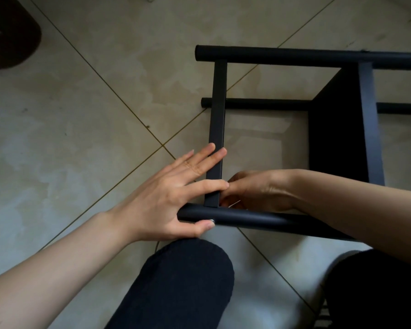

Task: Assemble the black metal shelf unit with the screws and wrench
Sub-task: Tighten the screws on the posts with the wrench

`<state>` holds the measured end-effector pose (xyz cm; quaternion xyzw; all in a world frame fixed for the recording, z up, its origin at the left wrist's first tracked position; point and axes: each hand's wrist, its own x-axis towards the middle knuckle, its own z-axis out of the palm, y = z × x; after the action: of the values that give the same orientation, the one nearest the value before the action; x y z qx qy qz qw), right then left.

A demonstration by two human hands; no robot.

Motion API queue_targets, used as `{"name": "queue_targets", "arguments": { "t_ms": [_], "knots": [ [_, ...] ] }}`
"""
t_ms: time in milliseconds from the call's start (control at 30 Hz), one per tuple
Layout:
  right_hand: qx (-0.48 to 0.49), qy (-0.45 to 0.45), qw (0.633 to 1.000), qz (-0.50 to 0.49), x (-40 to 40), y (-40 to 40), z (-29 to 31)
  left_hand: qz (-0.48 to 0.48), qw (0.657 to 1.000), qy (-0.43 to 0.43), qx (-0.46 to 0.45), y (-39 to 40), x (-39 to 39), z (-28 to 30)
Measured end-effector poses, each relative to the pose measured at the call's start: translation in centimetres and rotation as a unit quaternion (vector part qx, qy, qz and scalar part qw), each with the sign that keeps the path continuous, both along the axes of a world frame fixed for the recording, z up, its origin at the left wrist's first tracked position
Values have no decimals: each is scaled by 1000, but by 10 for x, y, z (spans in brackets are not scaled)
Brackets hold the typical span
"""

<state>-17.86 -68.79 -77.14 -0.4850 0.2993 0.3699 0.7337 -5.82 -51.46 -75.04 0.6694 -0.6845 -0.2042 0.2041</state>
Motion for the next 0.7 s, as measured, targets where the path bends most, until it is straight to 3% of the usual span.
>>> {"name": "queue_targets", "arguments": {
  "t_ms": [267, 700],
  "knots": [
    [70, -21, 997, -38, -8, -5, -1, 6, 1000, 3, -6, 1, -1, 0],
    [-21, -18, 1000, 13, -2, -5, -3, 11, 1000, -11, -5, 2, -3, -2]
  ]
}}
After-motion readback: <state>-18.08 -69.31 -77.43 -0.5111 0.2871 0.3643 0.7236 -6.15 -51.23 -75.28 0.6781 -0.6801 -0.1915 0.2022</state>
